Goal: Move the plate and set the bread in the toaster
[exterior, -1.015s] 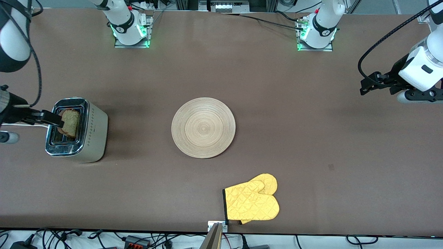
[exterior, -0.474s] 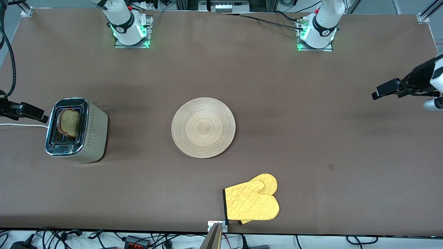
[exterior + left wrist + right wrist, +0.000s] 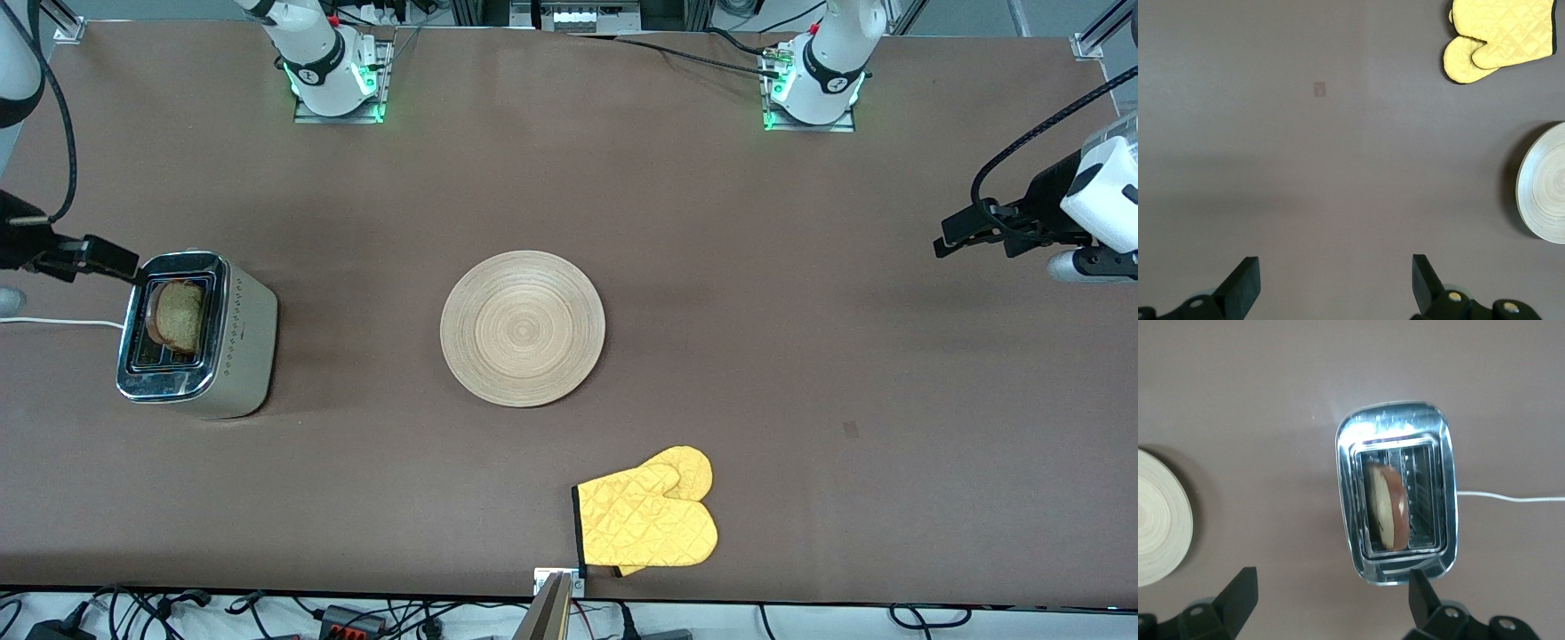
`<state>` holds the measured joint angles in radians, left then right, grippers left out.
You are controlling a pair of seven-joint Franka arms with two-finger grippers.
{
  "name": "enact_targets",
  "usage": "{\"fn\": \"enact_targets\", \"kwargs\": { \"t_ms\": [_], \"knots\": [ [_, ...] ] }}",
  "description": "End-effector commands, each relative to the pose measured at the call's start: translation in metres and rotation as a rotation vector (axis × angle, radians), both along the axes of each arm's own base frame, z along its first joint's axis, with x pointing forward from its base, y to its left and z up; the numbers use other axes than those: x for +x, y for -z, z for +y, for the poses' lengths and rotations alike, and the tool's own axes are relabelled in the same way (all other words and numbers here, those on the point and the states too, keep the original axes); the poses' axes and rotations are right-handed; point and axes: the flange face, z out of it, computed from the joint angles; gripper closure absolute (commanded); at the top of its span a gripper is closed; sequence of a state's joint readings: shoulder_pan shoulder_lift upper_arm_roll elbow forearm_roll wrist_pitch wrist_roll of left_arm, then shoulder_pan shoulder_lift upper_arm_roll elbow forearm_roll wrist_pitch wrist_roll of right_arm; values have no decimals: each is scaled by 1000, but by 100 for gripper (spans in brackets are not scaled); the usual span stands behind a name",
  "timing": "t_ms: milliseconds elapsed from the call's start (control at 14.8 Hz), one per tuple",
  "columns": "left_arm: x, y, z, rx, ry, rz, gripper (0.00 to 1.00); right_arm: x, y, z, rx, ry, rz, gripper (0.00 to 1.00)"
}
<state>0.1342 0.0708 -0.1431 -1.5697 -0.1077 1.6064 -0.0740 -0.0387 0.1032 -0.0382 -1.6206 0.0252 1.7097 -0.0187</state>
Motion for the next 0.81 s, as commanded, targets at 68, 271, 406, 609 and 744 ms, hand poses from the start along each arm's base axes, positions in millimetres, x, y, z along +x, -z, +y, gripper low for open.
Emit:
{"fn": "enact_targets", "kwargs": {
  "t_ms": [68,271,406,609,744],
  "knots": [
    [0,-7,4,20,1,-7,0,-46,-7,5,-19,-28,-13,0],
    [0,-6,4,20,1,-5,0,-49,-9,6,-19,-31,-4,0],
    [0,-7,4,20,1,-7,0,-50,-13,6,-19,-31,-8,0],
    [0,-7,4,20,3,-7,0,-50,-14,6,-17,-31,1,0],
    [0,-7,8,17,3,-8,0,-50,-15,6,-17,-34,2,0]
  ]
}}
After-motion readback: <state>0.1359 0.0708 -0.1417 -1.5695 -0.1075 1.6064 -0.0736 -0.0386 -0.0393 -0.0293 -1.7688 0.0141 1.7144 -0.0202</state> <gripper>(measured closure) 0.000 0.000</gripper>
